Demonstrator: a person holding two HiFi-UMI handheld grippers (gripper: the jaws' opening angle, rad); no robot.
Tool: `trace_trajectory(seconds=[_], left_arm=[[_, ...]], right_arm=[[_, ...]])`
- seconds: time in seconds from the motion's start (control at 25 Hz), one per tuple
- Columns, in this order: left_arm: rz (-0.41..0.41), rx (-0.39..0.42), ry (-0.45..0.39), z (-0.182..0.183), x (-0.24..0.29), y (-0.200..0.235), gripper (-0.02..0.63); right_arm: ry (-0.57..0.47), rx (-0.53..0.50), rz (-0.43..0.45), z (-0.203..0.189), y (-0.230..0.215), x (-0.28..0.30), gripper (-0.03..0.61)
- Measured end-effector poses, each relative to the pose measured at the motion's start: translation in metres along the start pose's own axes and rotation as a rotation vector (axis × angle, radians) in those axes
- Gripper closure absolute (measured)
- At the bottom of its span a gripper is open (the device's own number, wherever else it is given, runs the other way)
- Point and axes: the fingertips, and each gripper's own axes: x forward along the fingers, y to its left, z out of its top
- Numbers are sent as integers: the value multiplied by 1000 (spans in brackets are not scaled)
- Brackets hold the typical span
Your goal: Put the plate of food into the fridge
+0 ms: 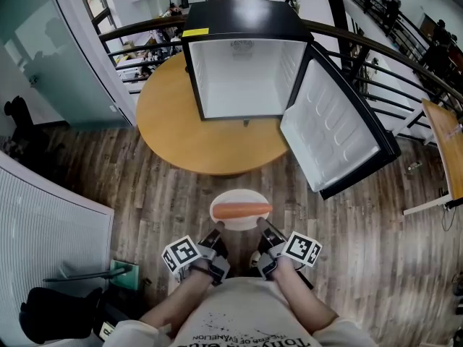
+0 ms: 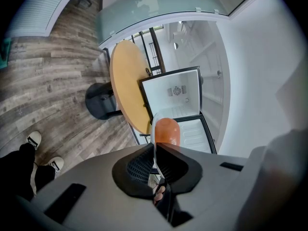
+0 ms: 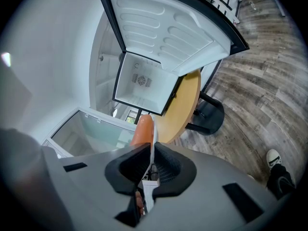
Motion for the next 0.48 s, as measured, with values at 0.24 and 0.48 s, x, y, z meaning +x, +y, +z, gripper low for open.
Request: trace_trajectory(seconds=[0.24, 0.48], left_arm=[[-4, -4, 11, 11, -6, 3, 581], [-5, 10, 23, 35, -20, 6, 581]], right_arm=[[-6, -5, -9, -8, 5, 8, 535], [-13, -10, -12, -25, 19, 26, 535]])
